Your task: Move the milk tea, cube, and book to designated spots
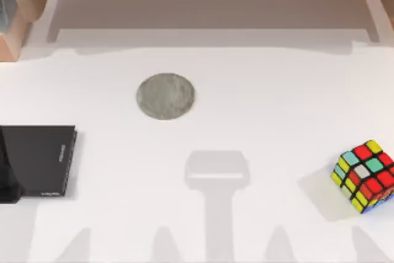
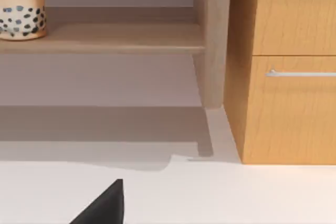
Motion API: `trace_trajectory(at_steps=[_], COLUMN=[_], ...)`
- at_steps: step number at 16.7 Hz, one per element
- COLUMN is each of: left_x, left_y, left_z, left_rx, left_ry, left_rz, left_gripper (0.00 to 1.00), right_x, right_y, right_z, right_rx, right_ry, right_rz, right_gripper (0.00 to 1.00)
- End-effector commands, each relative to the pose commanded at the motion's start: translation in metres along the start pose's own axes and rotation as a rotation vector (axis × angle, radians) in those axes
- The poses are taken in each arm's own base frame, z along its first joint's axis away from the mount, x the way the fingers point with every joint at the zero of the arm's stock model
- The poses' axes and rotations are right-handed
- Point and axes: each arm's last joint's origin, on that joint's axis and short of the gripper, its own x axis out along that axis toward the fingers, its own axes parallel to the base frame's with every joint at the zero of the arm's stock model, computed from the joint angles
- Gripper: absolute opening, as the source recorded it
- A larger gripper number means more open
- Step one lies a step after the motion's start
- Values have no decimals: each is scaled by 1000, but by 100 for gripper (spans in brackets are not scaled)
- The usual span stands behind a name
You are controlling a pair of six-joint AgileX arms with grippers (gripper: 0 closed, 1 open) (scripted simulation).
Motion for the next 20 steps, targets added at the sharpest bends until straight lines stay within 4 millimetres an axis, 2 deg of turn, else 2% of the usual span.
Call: trace_trajectory(at_steps=[4, 7, 10, 12, 15, 17, 20], left_x=[0, 0, 0, 0, 0, 0, 0], left_y=[0, 0, 0, 0, 0, 0, 0], left_z=[0, 0, 0, 0, 0, 0, 0], left_rx=[0, 0, 0, 0, 0, 0, 0], left_ry=[0, 0, 0, 0, 0, 0, 0], left_rz=[0, 0, 0, 0, 0, 0, 0], left_gripper=[100, 100, 100, 100, 100, 100, 100], right_x=[0, 5, 22, 46, 100, 141, 198], right_y=[1, 5, 11, 20, 43, 66, 105], right_z=[8, 38, 77, 103, 126, 128, 116], right_rx=[-1, 0, 3, 2, -6, -17, -32], right_ry=[-11, -44, -61, -53, -14, 19, 50], right_rz=[2, 2, -3, -8, -11, -13, -15], right_gripper=[100, 100, 100, 100, 100, 100, 100])
